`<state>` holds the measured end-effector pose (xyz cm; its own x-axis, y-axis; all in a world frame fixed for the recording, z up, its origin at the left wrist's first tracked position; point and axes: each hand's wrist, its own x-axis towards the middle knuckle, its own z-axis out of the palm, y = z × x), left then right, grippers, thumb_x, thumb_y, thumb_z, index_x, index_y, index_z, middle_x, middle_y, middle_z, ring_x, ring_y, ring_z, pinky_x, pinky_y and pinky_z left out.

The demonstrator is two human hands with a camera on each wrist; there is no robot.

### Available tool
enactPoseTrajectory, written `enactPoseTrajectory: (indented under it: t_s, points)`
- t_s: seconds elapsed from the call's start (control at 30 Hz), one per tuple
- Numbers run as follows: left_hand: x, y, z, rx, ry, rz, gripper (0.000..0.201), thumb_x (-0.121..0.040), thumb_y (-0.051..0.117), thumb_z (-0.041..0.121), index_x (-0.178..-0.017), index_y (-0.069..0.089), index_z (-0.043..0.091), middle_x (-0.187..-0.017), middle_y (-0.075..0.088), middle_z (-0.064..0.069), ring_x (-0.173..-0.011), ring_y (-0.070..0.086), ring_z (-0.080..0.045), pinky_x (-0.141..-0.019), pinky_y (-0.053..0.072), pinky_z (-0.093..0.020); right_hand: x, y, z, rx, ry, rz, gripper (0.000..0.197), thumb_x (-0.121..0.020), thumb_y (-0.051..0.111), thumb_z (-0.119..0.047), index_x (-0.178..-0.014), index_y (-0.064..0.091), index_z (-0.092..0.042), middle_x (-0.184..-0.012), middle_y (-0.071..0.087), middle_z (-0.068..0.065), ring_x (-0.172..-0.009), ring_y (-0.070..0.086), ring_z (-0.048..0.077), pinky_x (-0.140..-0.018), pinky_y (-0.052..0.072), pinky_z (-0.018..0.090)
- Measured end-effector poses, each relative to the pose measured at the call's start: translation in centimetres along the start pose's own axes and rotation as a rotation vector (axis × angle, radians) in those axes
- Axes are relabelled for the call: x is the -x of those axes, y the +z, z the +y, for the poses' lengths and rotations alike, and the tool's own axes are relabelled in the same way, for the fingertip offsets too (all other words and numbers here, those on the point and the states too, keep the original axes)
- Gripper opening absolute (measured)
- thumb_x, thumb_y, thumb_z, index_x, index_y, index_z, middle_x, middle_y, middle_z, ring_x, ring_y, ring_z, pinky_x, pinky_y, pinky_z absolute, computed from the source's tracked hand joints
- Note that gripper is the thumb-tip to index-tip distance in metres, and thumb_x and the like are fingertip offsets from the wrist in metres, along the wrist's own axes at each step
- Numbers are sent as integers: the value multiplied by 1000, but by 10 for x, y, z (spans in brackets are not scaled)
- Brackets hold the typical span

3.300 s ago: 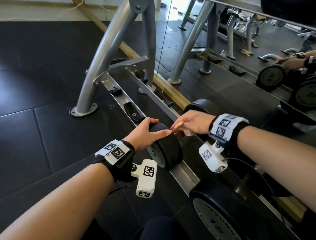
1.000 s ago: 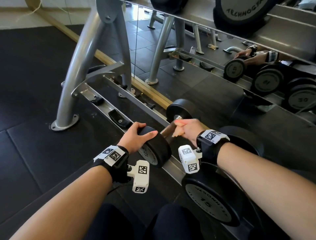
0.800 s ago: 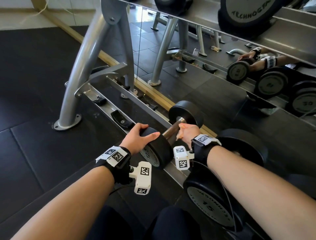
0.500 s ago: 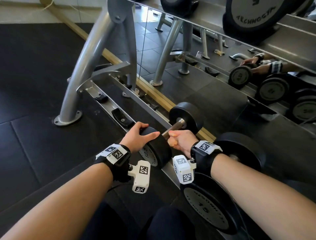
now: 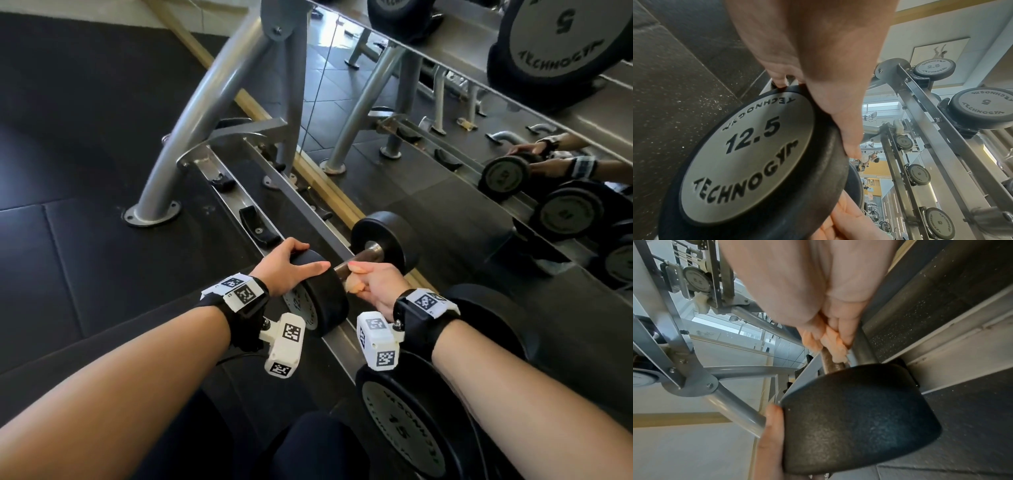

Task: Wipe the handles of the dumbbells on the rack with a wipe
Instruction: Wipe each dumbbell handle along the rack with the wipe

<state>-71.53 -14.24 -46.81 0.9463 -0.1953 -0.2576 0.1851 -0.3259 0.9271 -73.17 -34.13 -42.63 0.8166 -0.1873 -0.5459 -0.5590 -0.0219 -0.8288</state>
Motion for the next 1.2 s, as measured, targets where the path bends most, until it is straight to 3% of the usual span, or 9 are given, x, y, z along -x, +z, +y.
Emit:
enactPoseTrajectory:
  t_s: [0.13,0.2,0.33,0.47,0.67,0.8,0.93,1.1,1.2]
  points:
    - [-1,-1,1,10,-7,-8,78,-59,75,73,-125,50,38,-104,60,16,-88,63,-1,-62,47,-15,9,-17,-26,128,3,-165,31,-97,44,3,-106,73,-4,-121,67,22,-111,66,34,-87,59,38]
    - [-3,-2,0,15,-13,-12,75,-63,75,70,-126,49,38,-104,60,16,-87,63,-1,-59,45,-11,4,-26,-45,213,-125,-116,30,-96,48,-1,-99,76,-12,-120,68,17,-111,65,31,-92,55,39]
    - [-4,-1,-1,14,-15,-17,72,-67,75,68,-127,48,38,-107,58,15,-91,61,-3,-64,45,-15,-13,-34,-70,955,-569,-13,26,-96,57,-15,-106,76,-30,-112,71,2,-103,65,21,-99,47,31]
    - [-3,0,-2,18,1,-13,73,-69,75,65,-130,48,35,-112,58,12,-97,60,-5,-74,49,-21,-32,-26,-66,1430,-518,-181,32,-98,50,-15,-120,68,-32,-129,62,0,-115,58,20,-103,39,28]
    - [-3,0,-2,-8,16,-9,69,-72,74,63,-129,48,33,-114,58,11,-100,59,-5,-81,49,-23,-50,-21,-61,1402,-477,-324,30,-86,73,-20,-113,63,-28,-109,64,-5,-108,60,18,-98,44,31]
    - [-2,1,-2,5,15,-6,67,-72,74,63,-126,48,34,-110,59,13,-96,61,-4,-75,49,-20,-56,-12,-63,1596,-445,-408,34,-101,53,-31,-134,58,-25,-124,53,0,-118,51,18,-107,34,31]
    - [-1,1,-2,5,23,8,67,-71,74,64,-126,48,34,-108,59,14,-94,60,-3,-71,48,-18,-50,-3,-58,1642,-407,-423,33,-107,35,-31,-126,62,-27,-132,58,2,-126,49,21,-111,32,36]
    - [0,1,-2,3,22,1,69,-71,73,66,-127,48,35,-108,58,14,-94,60,-3,-71,48,-20,-48,-1,-51,1609,-459,-438,35,-106,37,-16,-129,61,-25,-142,54,2,-142,35,21,-123,3,39]
    - [-1,1,-2,6,11,1,68,-71,73,66,-126,48,37,-108,57,14,-94,59,-3,-70,48,-20,-50,-14,-62,1659,-469,-321,34,-102,45,-15,-128,63,-26,-136,58,2,-131,47,23,-114,26,35]
